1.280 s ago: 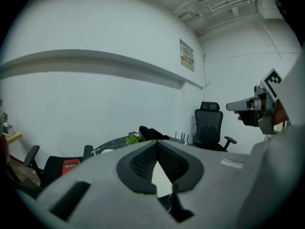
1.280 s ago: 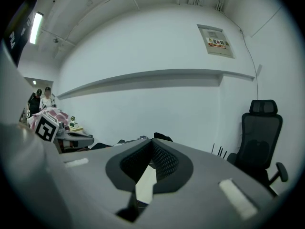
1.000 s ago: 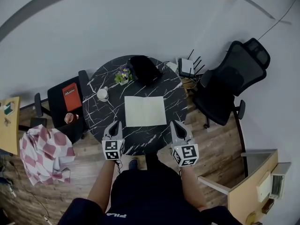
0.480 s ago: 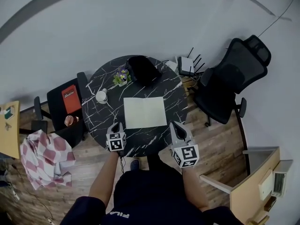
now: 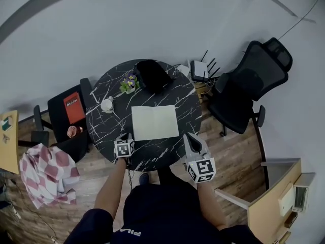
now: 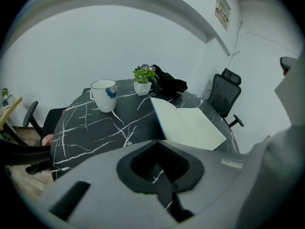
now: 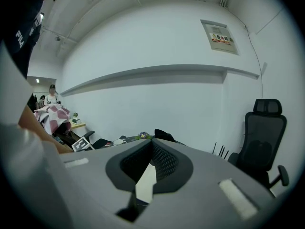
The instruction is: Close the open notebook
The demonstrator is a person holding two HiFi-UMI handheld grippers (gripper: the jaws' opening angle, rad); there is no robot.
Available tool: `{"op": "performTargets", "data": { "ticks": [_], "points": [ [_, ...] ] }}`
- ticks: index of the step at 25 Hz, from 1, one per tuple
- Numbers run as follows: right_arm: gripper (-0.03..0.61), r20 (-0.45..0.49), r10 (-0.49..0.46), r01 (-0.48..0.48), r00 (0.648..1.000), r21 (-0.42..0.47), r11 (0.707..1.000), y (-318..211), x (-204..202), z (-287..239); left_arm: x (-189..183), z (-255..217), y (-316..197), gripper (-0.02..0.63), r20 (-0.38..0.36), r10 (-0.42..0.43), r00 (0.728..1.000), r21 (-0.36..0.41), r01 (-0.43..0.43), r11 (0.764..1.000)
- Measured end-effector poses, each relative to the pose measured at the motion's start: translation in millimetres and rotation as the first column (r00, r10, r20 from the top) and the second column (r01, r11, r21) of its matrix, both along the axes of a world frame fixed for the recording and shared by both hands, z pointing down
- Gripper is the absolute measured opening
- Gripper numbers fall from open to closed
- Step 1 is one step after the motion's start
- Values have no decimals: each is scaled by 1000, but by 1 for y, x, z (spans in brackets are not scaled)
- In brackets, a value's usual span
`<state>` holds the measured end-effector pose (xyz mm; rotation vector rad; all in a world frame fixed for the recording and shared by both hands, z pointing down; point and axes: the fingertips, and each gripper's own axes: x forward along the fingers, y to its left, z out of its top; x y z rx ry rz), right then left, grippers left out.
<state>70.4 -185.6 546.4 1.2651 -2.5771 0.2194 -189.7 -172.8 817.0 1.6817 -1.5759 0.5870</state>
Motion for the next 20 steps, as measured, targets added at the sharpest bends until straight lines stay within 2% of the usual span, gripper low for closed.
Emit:
{"op": "performTargets", "data": {
  "ticks": [9,14,20],
  "points": [
    [9,-10,2,-2,1000,-11,1000,0,-1,4,6,17,1,3,10,37,999,-52,-36,998],
    [9,-15,4,-4,1000,-16,1000,1,0,6,14,35,7,3,-51,44,998,-92,-49,995],
    [9,-6,16,-16,1000,-33,999,3,3,11,22,33,6,3,-92,63,994,-57,-69,996]
  ]
}}
